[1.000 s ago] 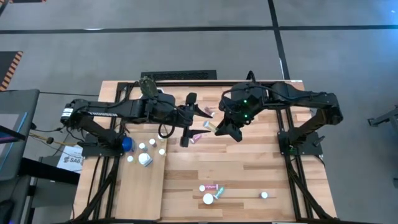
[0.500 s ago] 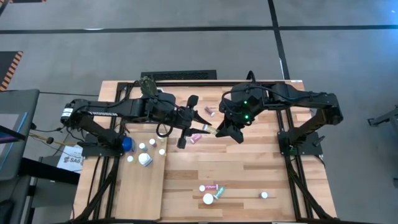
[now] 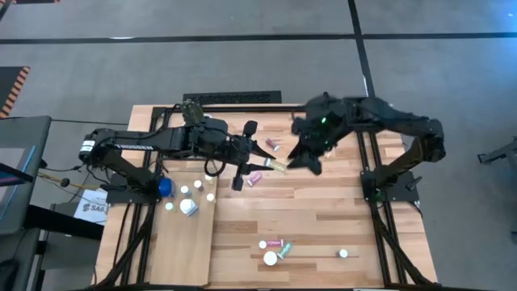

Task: Pick and place medicine bottles onto shelf by color
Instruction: Put the yellow pill bottle on the shelf

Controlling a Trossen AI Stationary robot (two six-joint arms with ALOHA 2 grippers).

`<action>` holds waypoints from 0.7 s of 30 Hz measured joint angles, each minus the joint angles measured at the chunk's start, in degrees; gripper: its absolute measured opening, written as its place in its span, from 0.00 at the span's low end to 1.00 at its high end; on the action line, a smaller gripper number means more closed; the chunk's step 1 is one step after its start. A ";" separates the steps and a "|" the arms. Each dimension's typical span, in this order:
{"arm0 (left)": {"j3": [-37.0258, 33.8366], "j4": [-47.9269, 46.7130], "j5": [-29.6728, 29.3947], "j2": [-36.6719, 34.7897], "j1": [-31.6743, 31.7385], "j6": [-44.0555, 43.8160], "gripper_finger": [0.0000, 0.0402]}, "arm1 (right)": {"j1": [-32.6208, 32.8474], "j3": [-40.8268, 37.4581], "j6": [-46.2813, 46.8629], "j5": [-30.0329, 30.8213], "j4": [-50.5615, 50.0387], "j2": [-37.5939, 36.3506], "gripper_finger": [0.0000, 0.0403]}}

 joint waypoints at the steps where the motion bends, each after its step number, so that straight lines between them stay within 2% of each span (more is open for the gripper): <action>1: 0.00 -0.01 -0.05 0.00 0.15 -0.25 0.23 | -0.81 1.29 -1.33 0.07 -2.46 -0.01 0.51; 6: 0.00 0.05 -0.48 0.00 0.84 -5.69 0.23 | -5.85 6.70 -7.75 2.22 -10.99 -0.13 0.59; 11: 0.00 -2.93 -4.34 -0.06 2.36 -16.43 0.23 | -10.47 9.58 -14.38 6.13 -19.11 -0.20 0.59; 16: 0.11 -18.48 -5.30 -1.99 4.01 -32.78 0.23 | -13.59 9.58 -18.11 13.52 -28.02 -0.12 0.57; 21: 0.07 -37.99 -5.59 -3.07 3.06 -47.67 0.23 | -14.08 8.84 -21.59 19.78 -30.21 -0.05 0.55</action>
